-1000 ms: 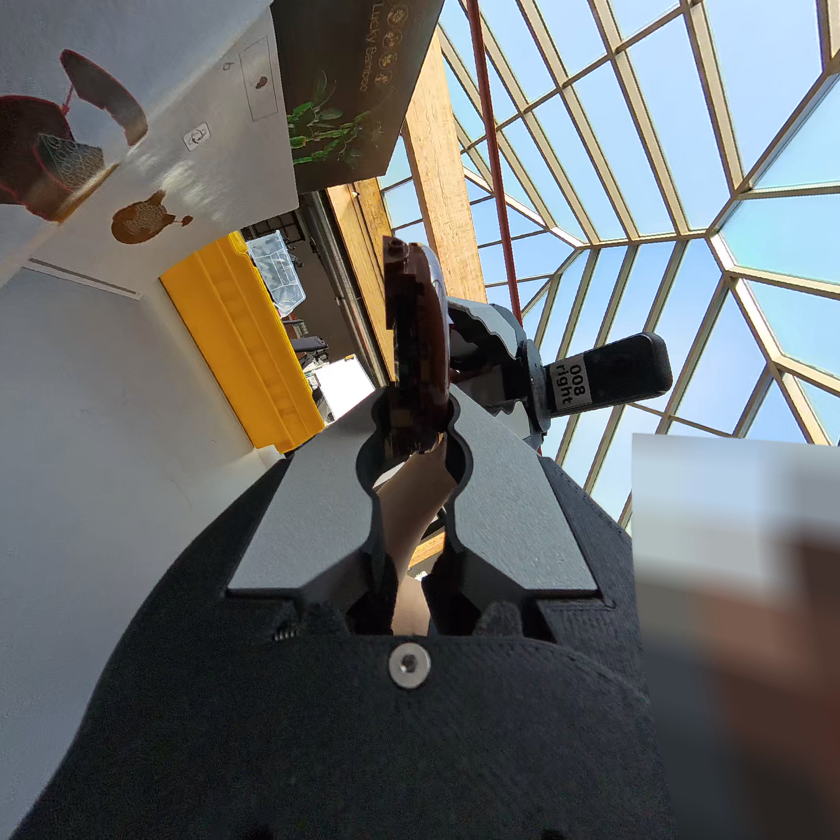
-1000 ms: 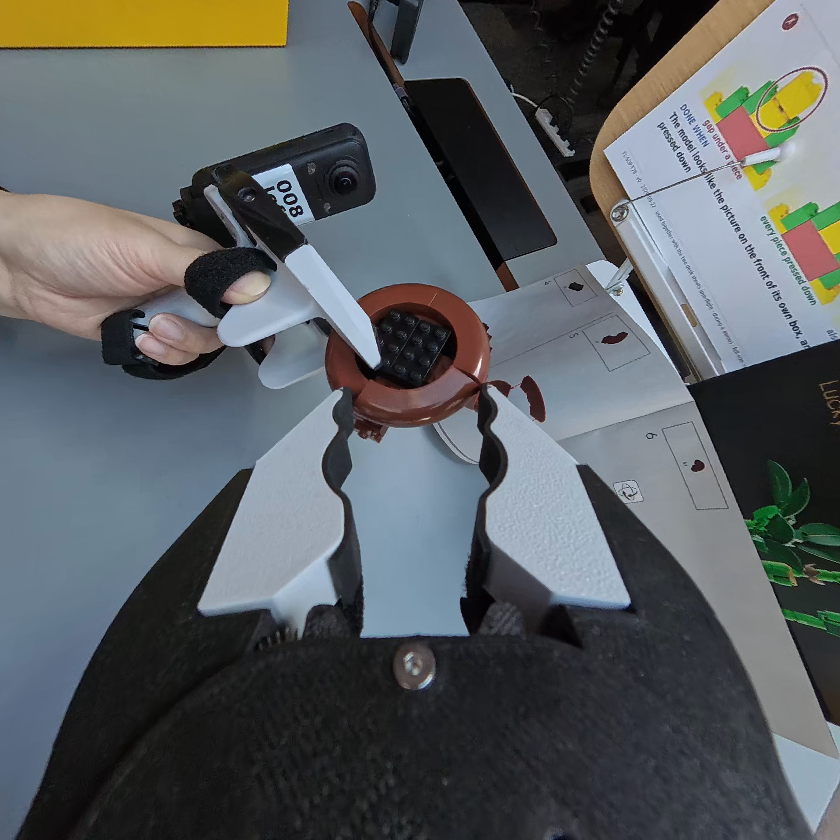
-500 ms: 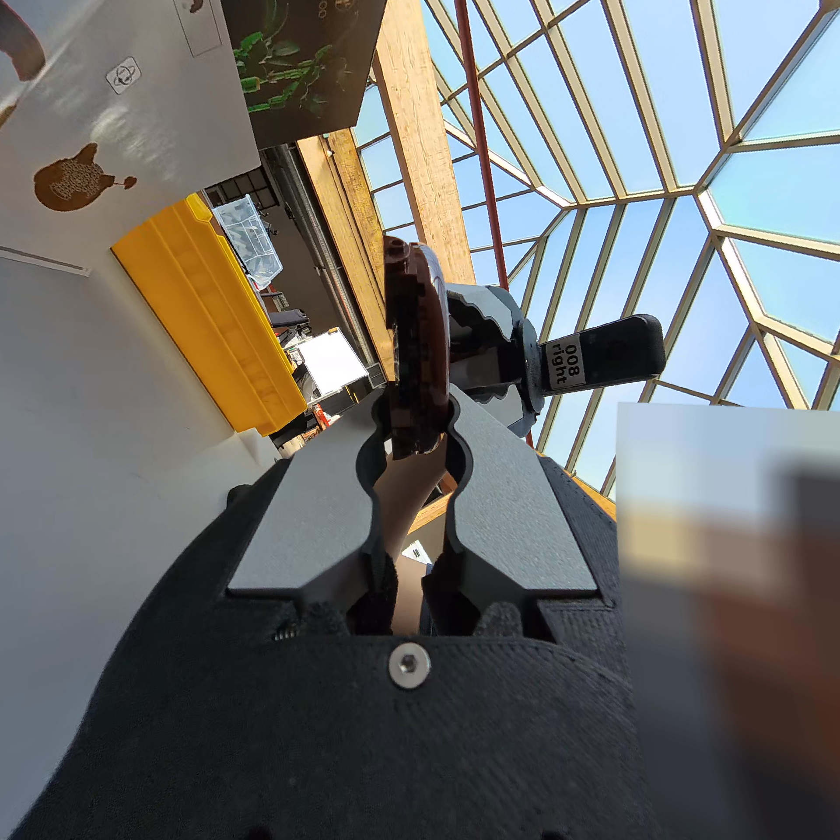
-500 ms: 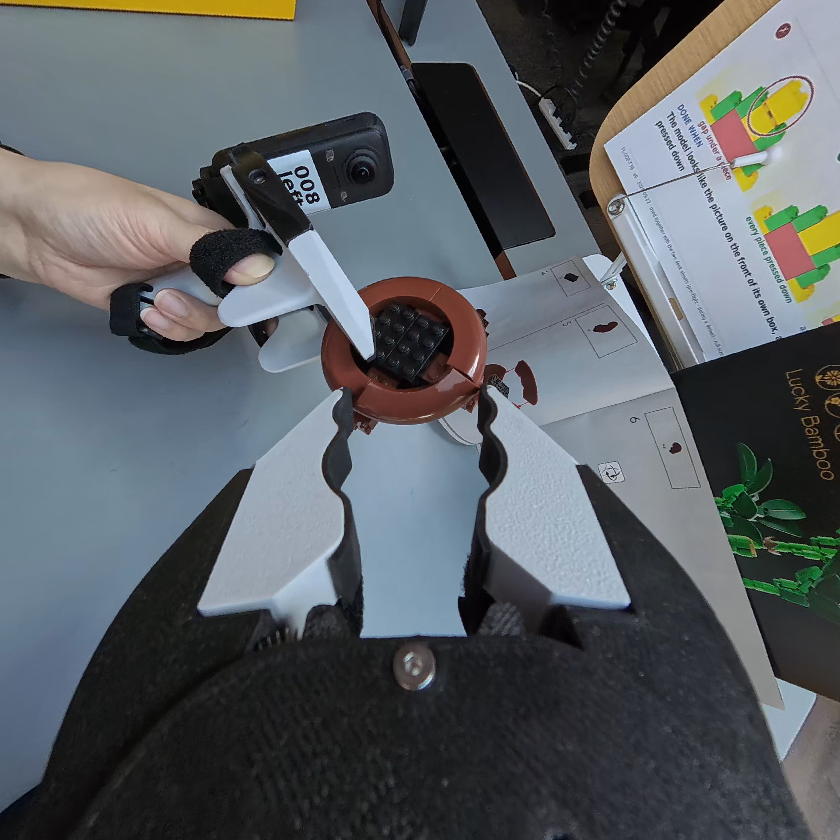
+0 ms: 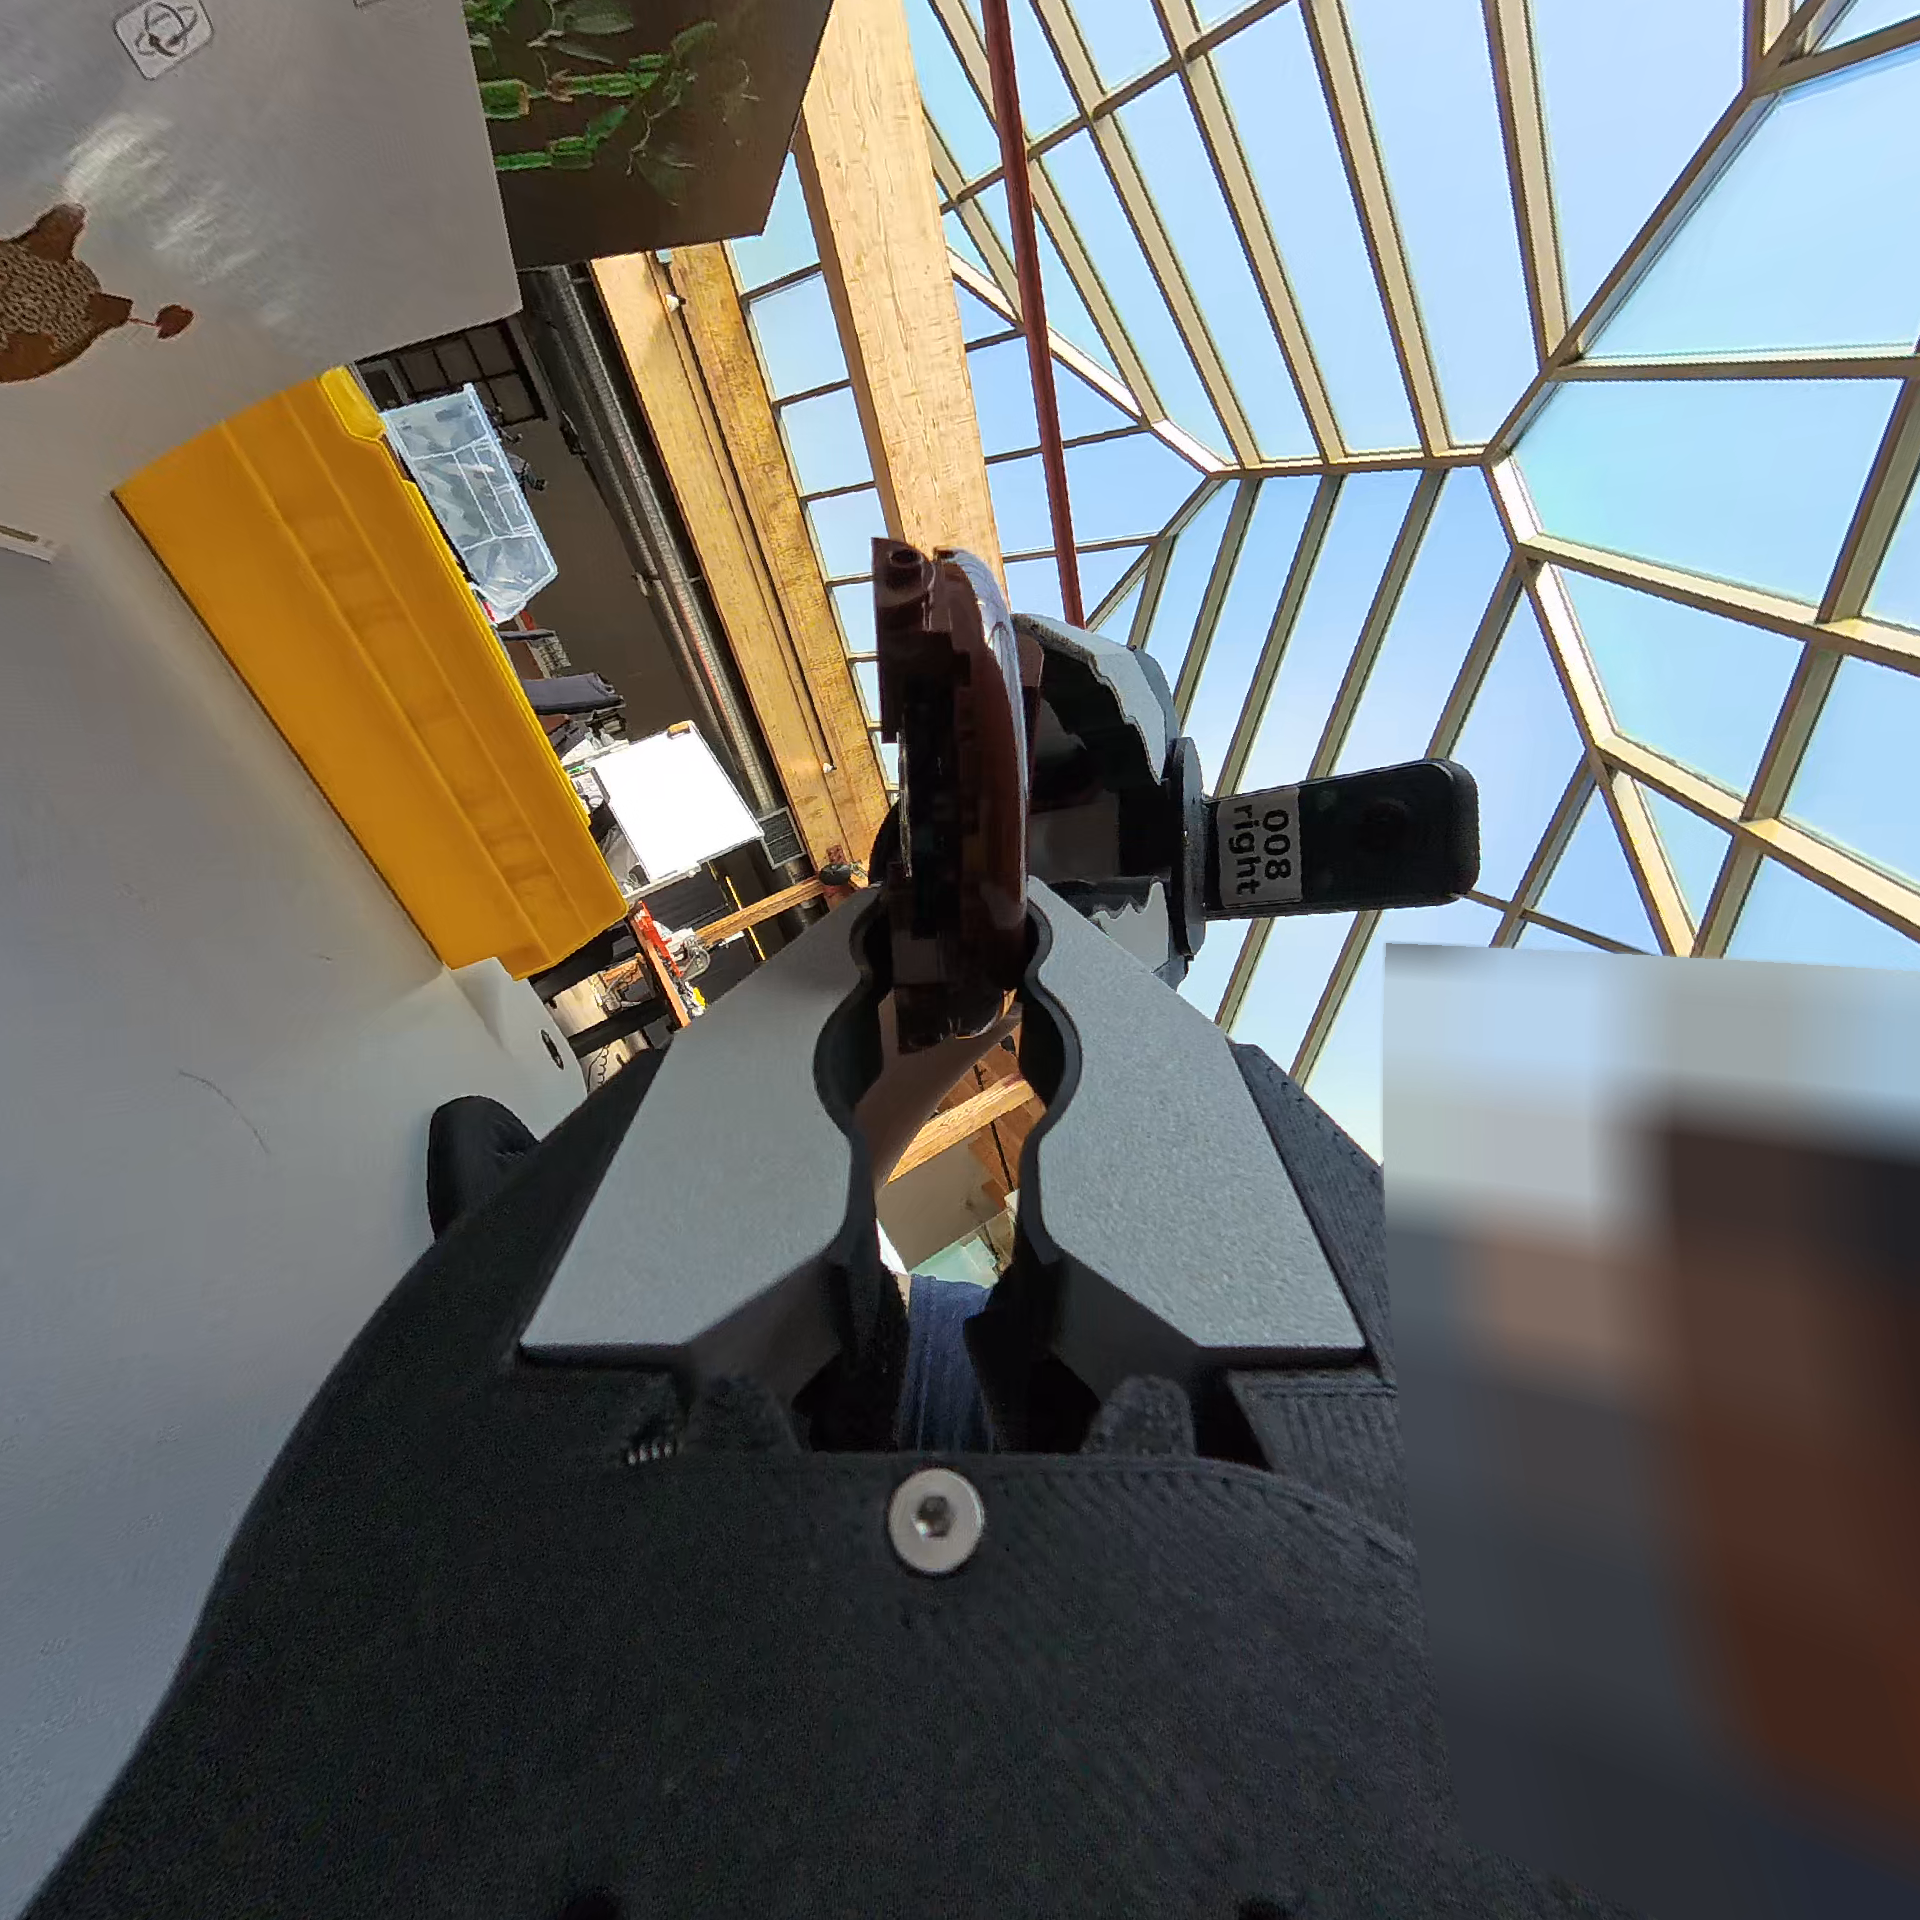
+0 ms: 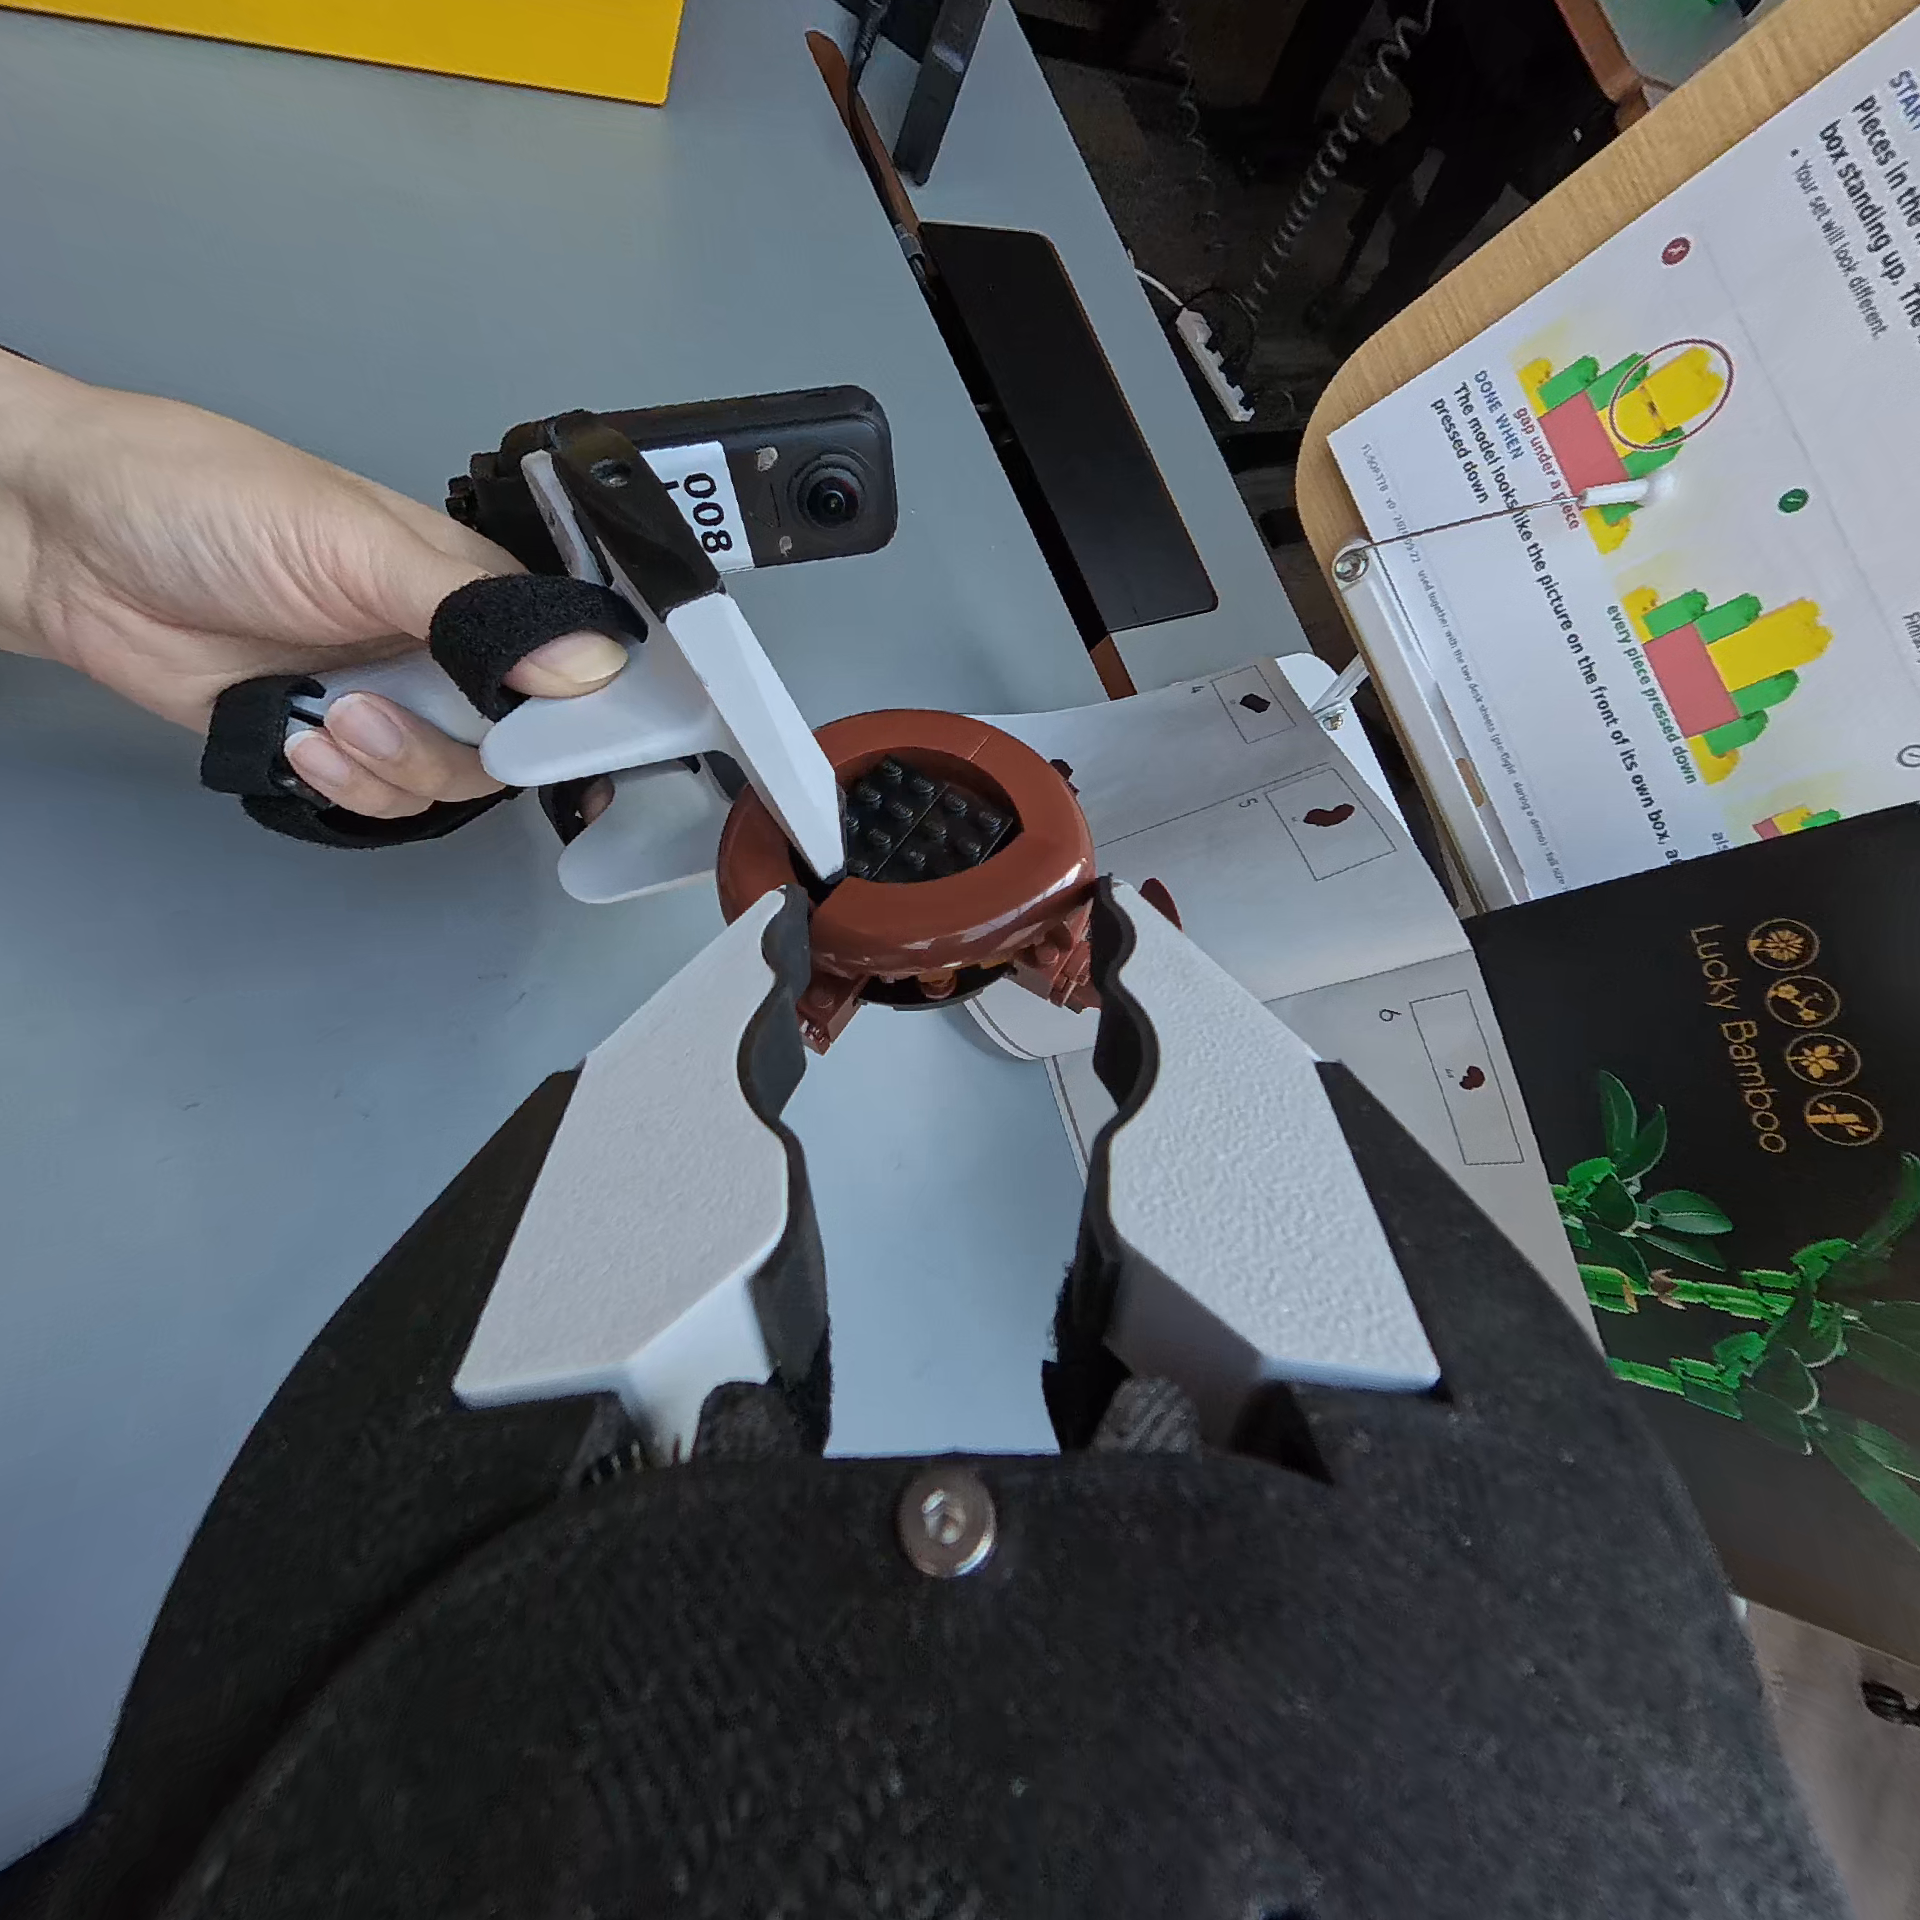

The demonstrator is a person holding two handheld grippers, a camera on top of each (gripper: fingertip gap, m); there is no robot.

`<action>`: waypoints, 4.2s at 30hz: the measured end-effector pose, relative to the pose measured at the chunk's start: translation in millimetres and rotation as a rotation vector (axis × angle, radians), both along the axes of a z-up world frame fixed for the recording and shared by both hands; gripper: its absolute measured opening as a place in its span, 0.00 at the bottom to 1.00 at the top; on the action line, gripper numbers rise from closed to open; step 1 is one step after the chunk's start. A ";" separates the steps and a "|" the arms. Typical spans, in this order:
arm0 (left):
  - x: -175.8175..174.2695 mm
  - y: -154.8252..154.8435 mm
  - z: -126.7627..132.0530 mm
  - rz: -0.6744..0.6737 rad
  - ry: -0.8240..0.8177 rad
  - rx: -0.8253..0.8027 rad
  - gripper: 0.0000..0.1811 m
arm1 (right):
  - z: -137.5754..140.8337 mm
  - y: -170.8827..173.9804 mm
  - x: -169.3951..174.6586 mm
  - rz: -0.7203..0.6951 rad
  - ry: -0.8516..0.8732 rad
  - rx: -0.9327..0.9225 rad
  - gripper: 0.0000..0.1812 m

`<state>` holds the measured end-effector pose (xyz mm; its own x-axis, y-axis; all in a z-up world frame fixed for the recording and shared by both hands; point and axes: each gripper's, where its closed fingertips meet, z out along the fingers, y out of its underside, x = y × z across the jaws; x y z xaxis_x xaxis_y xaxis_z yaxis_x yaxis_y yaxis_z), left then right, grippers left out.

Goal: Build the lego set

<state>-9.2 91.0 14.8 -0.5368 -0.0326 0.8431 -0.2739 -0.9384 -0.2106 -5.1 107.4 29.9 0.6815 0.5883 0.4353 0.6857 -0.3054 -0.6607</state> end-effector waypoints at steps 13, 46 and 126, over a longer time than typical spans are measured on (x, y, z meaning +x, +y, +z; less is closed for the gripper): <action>-0.1 -0.9 -0.3 -0.020 -0.006 -0.013 0.11 | -1.4 -1.0 -8.9 0.105 -0.030 0.041 0.21; -128.8 100.1 73.7 0.347 0.198 0.462 0.10 | -113.2 63.1 -52.4 0.082 0.297 -0.149 0.20; -97.9 66.5 -82.3 0.405 0.523 0.199 0.10 | -80.8 -0.5 -34.4 -0.205 0.639 -0.395 0.08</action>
